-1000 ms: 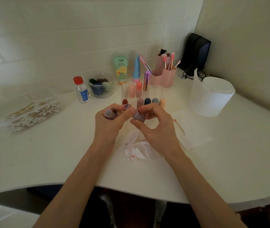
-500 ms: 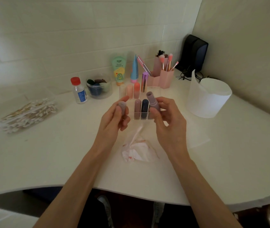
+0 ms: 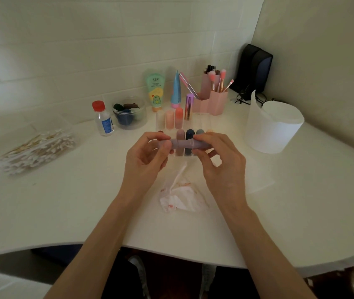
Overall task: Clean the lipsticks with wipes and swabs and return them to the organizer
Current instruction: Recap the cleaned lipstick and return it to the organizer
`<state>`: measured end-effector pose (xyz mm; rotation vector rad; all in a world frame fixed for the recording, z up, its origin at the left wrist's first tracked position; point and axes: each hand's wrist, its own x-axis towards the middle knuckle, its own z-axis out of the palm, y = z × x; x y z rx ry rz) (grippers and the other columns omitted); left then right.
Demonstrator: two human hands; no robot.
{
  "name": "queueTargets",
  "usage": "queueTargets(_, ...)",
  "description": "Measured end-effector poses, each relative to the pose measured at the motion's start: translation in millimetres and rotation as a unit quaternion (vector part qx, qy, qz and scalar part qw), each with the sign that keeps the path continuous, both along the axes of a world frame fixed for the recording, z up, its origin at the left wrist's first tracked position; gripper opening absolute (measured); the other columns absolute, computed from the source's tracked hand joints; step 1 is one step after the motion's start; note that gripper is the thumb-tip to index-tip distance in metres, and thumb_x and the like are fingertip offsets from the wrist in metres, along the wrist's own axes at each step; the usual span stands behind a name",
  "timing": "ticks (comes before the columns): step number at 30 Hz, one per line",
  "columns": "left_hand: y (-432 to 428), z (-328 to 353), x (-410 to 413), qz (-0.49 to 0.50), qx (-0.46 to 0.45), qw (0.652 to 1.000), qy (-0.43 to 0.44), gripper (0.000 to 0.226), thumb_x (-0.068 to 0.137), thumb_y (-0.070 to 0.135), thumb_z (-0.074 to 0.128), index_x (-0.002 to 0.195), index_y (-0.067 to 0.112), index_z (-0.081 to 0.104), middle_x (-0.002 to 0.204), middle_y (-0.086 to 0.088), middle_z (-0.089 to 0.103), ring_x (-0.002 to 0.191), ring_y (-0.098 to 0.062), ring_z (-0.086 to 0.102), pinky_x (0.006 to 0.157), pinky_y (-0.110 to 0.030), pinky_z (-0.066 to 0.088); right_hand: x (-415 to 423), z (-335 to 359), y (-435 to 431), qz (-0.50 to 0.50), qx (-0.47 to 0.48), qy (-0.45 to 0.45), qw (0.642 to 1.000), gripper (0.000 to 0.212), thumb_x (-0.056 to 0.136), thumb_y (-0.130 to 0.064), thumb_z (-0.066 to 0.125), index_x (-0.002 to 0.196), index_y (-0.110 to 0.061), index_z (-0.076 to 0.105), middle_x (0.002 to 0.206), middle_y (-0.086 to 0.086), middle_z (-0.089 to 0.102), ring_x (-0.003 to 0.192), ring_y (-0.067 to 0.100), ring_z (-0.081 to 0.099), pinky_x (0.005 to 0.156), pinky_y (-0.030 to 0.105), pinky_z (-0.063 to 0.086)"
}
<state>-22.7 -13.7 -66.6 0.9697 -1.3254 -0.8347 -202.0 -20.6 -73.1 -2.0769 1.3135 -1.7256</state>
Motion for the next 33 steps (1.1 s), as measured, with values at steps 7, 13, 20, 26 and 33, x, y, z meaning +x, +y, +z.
queueTargets(7, 1.7, -3.2, -3.1, 0.029, -0.022, 0.998, -0.058, 0.028, 0.093, 0.022, 0.070, 0.116, 0.009, 0.061, 0.093, 0.004, 0.072, 0.064, -0.021, 0.066, 0.065, -0.030, 0.058, 8.8, -4.1, 1.5, 0.010, -0.018, 0.054, 0.998, 0.028, 0.092, -0.007, 0.074, 0.120, -0.011, 0.074, 0.117, -0.002, 0.071, 0.095, 0.008, 0.067, 0.086, 0.021, 0.056)
queueTargets(13, -1.0, -6.8, 0.2, 0.060, -0.025, 0.995, -0.072, 0.027, 0.088, 0.025, 0.073, 0.108, 0.008, 0.066, 0.091, 0.008, 0.074, 0.066, -0.018, 0.070, 0.070, -0.026, 0.059, 12.6, -13.6, 0.6, -0.007, -0.024, 0.054, 0.998, 0.026, 0.091, -0.011, 0.076, 0.117, -0.008, 0.075, 0.113, 0.002, 0.074, 0.097, 0.015, 0.070, 0.086, 0.030, 0.058)
queueTargets(20, -8.8, -1.3, 4.9, 0.084, -0.066, 0.984, -0.140, 0.019, 0.091, 0.025, 0.072, 0.110, 0.021, 0.072, 0.102, 0.011, 0.073, 0.095, -0.009, 0.067, 0.076, -0.017, 0.050, 11.9, -13.9, 2.0, 0.010, 0.068, 0.043, 0.997, 0.049, 0.089, -0.017, 0.079, 0.136, -0.026, 0.066, 0.112, -0.004, 0.076, 0.088, 0.012, 0.072, 0.081, 0.034, 0.061)
queueTargets(26, -20.3, 11.3, 16.6, 0.150, -0.084, 0.972, -0.160, 0.029, 0.092, 0.016, 0.073, 0.120, 0.023, 0.070, 0.108, 0.012, 0.073, 0.105, -0.007, 0.067, 0.084, -0.029, 0.053, 14.2, -11.0, 1.9, -0.058, 0.074, 0.061, 0.994, 0.033, 0.098, -0.026, 0.069, 0.130, -0.020, 0.066, 0.113, -0.002, 0.072, 0.087, 0.012, 0.070, 0.073, 0.038, 0.060)
queueTargets(33, -35.9, 10.3, 13.0, 0.167, -0.089, 0.953, -0.235, 0.025, 0.094, 0.020, 0.070, 0.119, 0.023, 0.069, 0.112, 0.017, 0.069, 0.107, 0.001, 0.059, 0.088, -0.013, 0.043, 11.9, -8.7, 2.3, -0.072, 0.119, 0.064, 0.988, 0.029, 0.101, -0.035, 0.062, 0.125, -0.019, 0.066, 0.118, -0.002, 0.069, 0.095, 0.011, 0.067, 0.080, 0.038, 0.057)
